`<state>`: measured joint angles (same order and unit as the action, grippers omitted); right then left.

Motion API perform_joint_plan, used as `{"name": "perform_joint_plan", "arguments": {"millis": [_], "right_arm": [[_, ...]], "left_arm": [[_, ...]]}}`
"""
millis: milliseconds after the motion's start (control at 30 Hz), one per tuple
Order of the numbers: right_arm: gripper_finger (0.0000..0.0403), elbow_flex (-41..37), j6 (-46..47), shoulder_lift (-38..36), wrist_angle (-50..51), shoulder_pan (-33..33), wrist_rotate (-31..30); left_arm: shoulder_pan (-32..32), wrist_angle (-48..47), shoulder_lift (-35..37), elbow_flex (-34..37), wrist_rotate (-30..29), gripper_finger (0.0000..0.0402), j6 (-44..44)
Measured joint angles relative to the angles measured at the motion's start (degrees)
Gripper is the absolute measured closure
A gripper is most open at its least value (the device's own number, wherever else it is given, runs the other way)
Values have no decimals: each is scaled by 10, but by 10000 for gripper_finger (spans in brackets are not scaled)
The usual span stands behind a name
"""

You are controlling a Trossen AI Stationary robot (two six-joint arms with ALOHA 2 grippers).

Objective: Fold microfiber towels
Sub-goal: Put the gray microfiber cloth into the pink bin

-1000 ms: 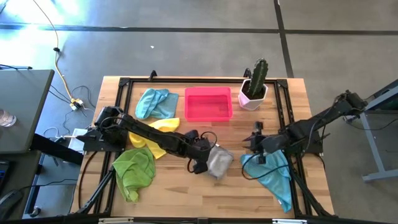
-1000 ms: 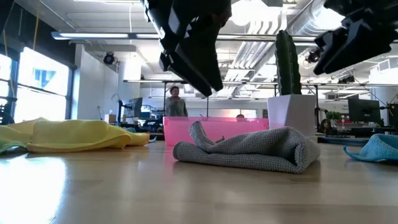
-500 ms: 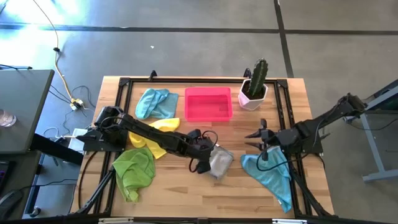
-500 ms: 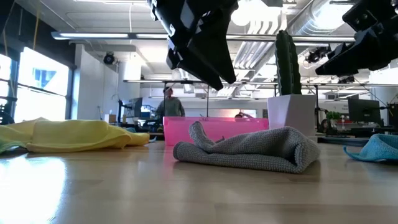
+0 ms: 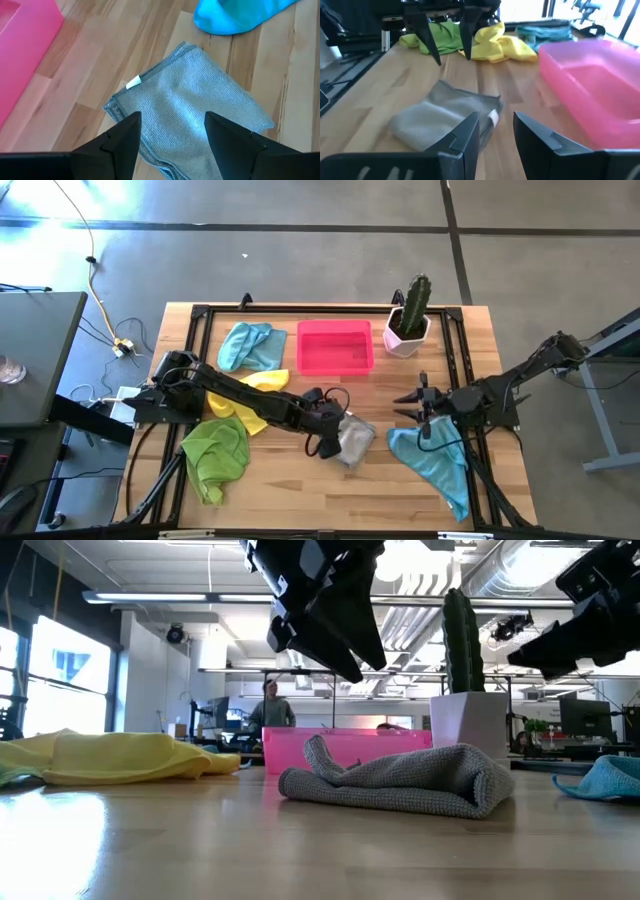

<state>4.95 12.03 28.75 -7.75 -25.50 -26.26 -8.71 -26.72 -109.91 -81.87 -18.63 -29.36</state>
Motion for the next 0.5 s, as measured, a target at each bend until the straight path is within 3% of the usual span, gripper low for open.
{"name": "perform_joint_plan", "arguments": {"millis": [167,333,500], "right_arm": [[289,0,-7,0,20,0,38],[289,0,-74,1,28,0,102],[289,0,-134,1,28,0,117]], "left_arm": [[-5,1,0,0,0,192,-28],[-15,4,0,0,-6,192,-66],[-29,5,0,0,-30,192,-111]]}}
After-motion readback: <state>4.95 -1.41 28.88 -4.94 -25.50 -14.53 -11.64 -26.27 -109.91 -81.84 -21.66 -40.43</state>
